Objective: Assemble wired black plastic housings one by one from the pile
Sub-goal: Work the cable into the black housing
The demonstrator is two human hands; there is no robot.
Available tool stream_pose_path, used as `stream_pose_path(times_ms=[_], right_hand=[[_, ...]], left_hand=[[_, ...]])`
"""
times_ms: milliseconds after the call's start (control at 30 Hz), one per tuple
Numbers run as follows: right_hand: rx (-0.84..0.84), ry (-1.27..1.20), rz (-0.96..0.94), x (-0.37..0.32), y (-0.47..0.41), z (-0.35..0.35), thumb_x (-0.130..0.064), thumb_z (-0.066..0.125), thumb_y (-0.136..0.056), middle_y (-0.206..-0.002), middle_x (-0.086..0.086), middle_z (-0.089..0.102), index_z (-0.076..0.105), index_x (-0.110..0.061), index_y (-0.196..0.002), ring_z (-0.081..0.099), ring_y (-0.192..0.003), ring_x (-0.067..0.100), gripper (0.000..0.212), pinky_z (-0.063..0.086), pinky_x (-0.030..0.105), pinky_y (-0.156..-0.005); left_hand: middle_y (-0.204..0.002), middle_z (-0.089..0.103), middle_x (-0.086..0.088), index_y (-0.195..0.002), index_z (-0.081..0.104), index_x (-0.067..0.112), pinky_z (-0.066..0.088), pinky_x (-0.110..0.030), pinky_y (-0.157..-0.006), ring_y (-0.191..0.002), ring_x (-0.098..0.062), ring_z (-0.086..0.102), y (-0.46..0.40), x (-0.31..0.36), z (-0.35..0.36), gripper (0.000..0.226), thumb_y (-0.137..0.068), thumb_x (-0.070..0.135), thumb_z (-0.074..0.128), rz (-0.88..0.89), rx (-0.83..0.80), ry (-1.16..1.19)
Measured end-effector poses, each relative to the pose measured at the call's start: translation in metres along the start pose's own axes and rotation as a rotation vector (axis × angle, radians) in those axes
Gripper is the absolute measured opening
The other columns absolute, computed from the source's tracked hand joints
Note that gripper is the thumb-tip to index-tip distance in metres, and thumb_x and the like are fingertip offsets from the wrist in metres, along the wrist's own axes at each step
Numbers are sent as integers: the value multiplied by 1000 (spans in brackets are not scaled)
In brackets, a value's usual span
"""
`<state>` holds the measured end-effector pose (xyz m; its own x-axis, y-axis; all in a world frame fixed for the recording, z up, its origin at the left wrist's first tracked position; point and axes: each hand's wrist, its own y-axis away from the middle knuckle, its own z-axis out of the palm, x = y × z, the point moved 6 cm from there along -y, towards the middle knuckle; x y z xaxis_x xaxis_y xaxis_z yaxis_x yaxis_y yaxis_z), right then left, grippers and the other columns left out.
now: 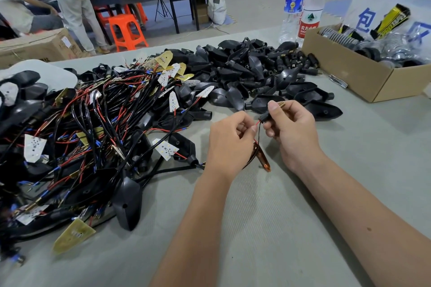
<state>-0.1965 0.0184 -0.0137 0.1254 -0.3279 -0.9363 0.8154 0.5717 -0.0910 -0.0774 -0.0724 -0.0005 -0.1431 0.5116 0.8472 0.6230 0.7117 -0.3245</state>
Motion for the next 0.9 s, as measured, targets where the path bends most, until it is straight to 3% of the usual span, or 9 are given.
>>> stream_pose_path(times_ms=[200,300,533,667,767,900], right_hand=[[-81,-23,65,3,-2,3,-19,66,-100,-63,6,63,62,-9,-88,54,-52,13,16,44,21,-49],[-93,-6,44,3,-1,3,-17,68,-99,-69,6,68,63,-9,-91,59,-56,13,12,48,20,-52],[-17,36,11,2,-2,-1,-17,68,-99,-62,2,63,62,-6,-91,59,-55,12,15,45,21,-48],[-76,109,14,2,-2,3,-17,66,-100,-65,0,67,64,-3,-95,56,-55,12,15,44,21,-47],[-93,123,0,1,-1,4,-14,66,-100,-67,1,68,64,-4,-95,57,-55,12,12,44,21,-47],[-20,123,-16,0,-2,-1,-14,67,-100,-65,-1,68,63,-4,-95,59,-57,12,12,46,22,-48]], left_hand=[[-55,54,21,-73,64,21,38,-14,-57,-55,-2,49,-3,-7,-4,23,-92,10,69,-44,16,-19],[-55,54,20,-72,64,23,37,-13,-57,-55,-2,49,-5,-11,-7,25,-92,10,69,-66,21,-9],[-56,51,17,-67,58,31,36,-10,-56,-56,-2,48,-1,0,3,38,-87,0,66,41,-86,-58],[-57,53,16,-70,60,24,38,-12,-58,-58,-2,49,-2,-9,-5,28,-91,7,68,-31,-3,-49],[-58,55,17,-72,63,21,37,-12,-57,-58,-1,50,-2,-9,-5,25,-90,5,68,-31,-37,-72],[-60,51,10,-74,62,23,40,-23,-58,-59,-7,47,2,4,7,24,-89,4,64,57,-100,-130]])
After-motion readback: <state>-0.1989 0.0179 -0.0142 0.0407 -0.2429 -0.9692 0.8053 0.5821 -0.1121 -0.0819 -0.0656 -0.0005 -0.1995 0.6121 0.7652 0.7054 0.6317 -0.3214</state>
